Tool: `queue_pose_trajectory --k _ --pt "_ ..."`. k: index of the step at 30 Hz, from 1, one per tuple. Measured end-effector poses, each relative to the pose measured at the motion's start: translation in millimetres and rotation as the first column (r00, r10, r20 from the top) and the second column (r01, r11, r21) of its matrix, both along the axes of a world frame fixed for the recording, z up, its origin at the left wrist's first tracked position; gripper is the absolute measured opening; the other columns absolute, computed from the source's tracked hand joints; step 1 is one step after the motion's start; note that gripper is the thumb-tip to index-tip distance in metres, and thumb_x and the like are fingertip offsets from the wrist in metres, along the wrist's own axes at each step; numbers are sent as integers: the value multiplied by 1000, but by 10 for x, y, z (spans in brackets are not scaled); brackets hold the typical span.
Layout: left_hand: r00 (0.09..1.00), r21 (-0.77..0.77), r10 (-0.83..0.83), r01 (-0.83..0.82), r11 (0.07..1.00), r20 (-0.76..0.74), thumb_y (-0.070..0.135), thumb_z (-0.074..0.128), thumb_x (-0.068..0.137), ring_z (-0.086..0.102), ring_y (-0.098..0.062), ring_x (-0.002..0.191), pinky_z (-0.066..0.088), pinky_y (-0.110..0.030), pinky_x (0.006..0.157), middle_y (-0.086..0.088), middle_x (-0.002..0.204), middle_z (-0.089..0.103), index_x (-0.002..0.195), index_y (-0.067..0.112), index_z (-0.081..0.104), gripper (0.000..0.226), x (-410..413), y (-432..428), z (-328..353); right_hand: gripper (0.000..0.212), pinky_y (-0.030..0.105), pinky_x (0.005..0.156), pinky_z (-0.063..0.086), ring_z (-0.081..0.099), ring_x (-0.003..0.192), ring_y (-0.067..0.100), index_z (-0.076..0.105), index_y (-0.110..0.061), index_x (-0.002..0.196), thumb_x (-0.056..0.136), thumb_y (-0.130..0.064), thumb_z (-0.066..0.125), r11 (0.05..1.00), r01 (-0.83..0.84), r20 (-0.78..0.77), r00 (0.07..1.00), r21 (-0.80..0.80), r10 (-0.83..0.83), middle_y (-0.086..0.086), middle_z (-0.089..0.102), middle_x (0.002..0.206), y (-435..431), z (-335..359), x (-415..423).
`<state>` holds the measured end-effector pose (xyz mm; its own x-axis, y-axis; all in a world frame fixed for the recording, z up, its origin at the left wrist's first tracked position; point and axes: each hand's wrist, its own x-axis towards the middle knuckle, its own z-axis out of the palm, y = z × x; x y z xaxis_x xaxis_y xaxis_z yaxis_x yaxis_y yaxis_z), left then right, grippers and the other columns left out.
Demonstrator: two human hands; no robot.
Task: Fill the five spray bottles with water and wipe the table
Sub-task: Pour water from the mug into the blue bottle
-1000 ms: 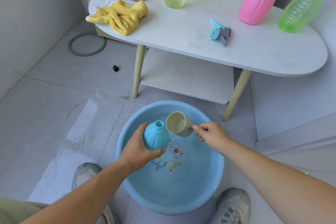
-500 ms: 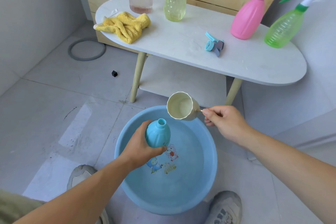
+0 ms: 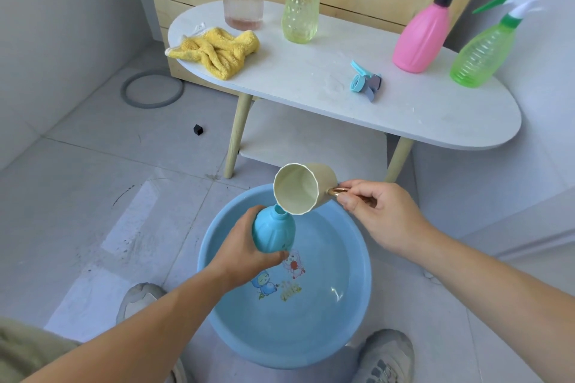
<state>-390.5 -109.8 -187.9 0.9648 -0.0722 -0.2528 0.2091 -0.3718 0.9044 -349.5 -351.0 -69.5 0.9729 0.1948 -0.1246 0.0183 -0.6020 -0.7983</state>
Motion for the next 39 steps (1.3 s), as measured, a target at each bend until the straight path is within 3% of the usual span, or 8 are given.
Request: queue_pose_trajectory --k 9,15,23,32,39 --pt "1000 -5 6 -6 1000 -11 28 91 67 66 -12 99 62 -26 67 13 116 60 124 47 43 77 15 3 -34 14 10 80 45 64 93 4 77 -17 90 92 -25 66 999 -14 95 995 -41 17 -14 66 114 20 -15 19" --pt "1000 -11 10 -11 1000 -14 28 92 66 65 -11 99 61 -26 69 13 115 59 119 51 41 77 28 1 -29 14 11 84 46 62 97 -2 77 -19 90 92 -26 66 999 -9 110 994 -45 14 -10 65 117 15 11 25" --pt "1000 -7 14 -15 1000 -8 30 92 65 65 -13 100 63 -29 70 13 116 59 122 48 42 79 36 -3 -51 13 4 79 43 62 93 0 77 -19 87 91 -25 66 998 -9 145 989 -54 17 -21 61 112 21 66 23" --pt "1000 -12 16 -16 1000 -7 33 92 63 65 -13 101 63 -30 70 14 116 58 121 49 43 78 33 3 -61 15 3 79 40 59 100 -6 76 -19 84 90 -28 66 995 -20 190 981 -99 39 -13 63 115 -5 96 34" --pt "1000 1 25 -25 1000 -3 32 92 65 63 -11 102 60 -25 71 15 118 56 123 48 42 79 32 3 -57 16 7 81 42 61 103 -1 73 -23 77 90 -29 67 992 -39 221 973 -124 65 -6 65 116 -20 102 45"
